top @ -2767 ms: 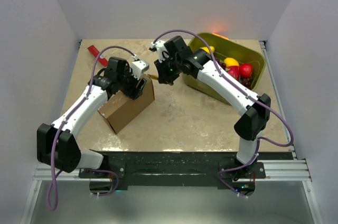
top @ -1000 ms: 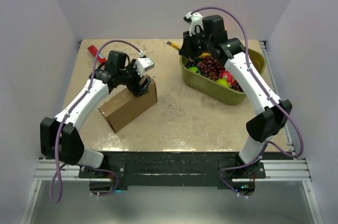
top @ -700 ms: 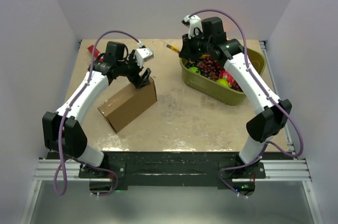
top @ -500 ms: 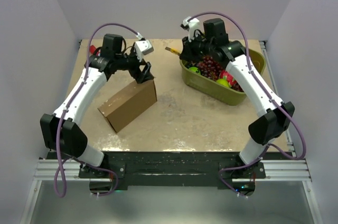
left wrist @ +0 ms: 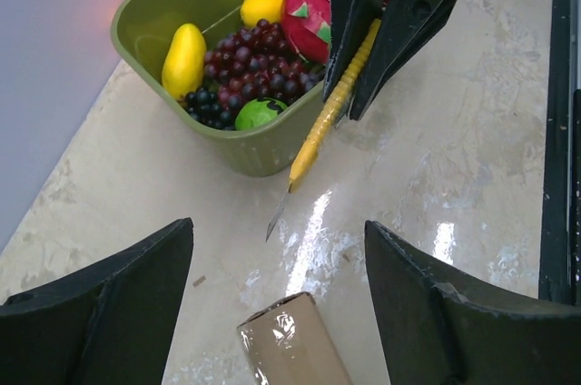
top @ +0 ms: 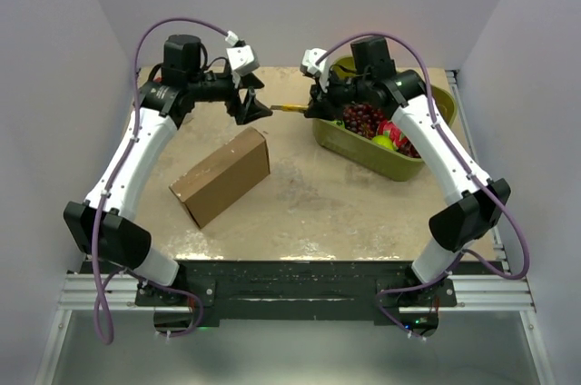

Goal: Unpack the express box

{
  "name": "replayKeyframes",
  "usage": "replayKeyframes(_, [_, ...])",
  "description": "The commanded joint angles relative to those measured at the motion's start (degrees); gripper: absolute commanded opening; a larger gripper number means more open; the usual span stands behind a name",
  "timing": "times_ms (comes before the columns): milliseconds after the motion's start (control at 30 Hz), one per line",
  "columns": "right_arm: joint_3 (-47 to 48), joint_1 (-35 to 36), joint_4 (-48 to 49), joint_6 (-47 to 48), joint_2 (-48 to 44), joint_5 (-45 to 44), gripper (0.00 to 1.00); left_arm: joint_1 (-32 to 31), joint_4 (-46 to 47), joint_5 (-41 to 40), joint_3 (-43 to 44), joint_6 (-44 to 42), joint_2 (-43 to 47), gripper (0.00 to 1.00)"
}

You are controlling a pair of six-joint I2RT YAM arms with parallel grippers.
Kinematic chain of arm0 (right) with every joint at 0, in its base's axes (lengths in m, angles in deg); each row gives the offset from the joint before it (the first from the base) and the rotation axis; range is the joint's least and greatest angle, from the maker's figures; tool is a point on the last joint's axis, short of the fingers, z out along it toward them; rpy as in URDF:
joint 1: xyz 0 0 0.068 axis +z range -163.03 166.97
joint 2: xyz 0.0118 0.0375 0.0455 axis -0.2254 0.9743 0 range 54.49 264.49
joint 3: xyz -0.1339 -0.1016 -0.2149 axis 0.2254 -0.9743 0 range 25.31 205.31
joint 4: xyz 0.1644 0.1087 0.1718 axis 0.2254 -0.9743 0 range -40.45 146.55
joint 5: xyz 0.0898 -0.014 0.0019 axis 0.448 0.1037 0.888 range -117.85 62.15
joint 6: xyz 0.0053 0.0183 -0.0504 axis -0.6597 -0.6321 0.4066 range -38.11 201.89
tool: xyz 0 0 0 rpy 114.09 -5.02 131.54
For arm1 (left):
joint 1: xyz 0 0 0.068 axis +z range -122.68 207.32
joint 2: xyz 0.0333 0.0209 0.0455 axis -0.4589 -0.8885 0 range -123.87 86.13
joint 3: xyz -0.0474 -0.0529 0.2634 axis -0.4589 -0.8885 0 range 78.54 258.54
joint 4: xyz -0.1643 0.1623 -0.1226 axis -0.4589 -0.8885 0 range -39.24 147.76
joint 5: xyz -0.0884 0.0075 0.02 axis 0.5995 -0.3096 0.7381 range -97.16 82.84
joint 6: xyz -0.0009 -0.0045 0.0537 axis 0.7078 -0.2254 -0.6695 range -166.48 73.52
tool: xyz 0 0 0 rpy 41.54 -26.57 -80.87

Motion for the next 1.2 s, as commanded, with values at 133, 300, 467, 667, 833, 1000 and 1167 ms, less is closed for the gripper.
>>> replayKeyframes(133, [8.1, 0.6, -4.4, 2.8, 1.0, 5.5, 0.0, -1.8, 3.7, 7.2, 2.6, 0.3, -3.8, 0.75])
replayKeyframes(300, [9.8, 2.1, -5.2, 2.5, 1.4, 4.6, 0.0, -3.2, 4.4, 8.6, 4.8, 0.7, -6.0, 0.71])
replayKeyframes(467, [10.0, 3.0, -6.0, 2.4, 1.5, 3.4, 0.0, -3.5, 4.5, 10.2, 6.0, 1.2, -7.2, 0.63])
replayKeyframes(667, [10.1, 3.2, -5.2, 1.7, 1.5, 2.7, 0.0, -3.5, 0.8, 11.3, 6.7, -1.8, -7.9, 0.44])
replayKeyframes(833, [10.5, 3.3, -4.6, 0.8, 1.9, 2.5, 0.0, -3.5, -3.8, 13.9, 8.0, -4.6, -9.1, 0.23])
replayKeyframes(1000, [9.0, 3.1, -2.8, -2.2, 2.1, 2.6, 0.0, -5.0, -5.1, 17.0, 7.5, -4.0, -10.1, 0.0])
replayKeyframes(1167, [4.0, -1.3, 5.6, -13.9, -0.9, 10.1, 0.6, -4.9, -0.2, 20.9, 1.6, 1.3, -8.5, 0.0])
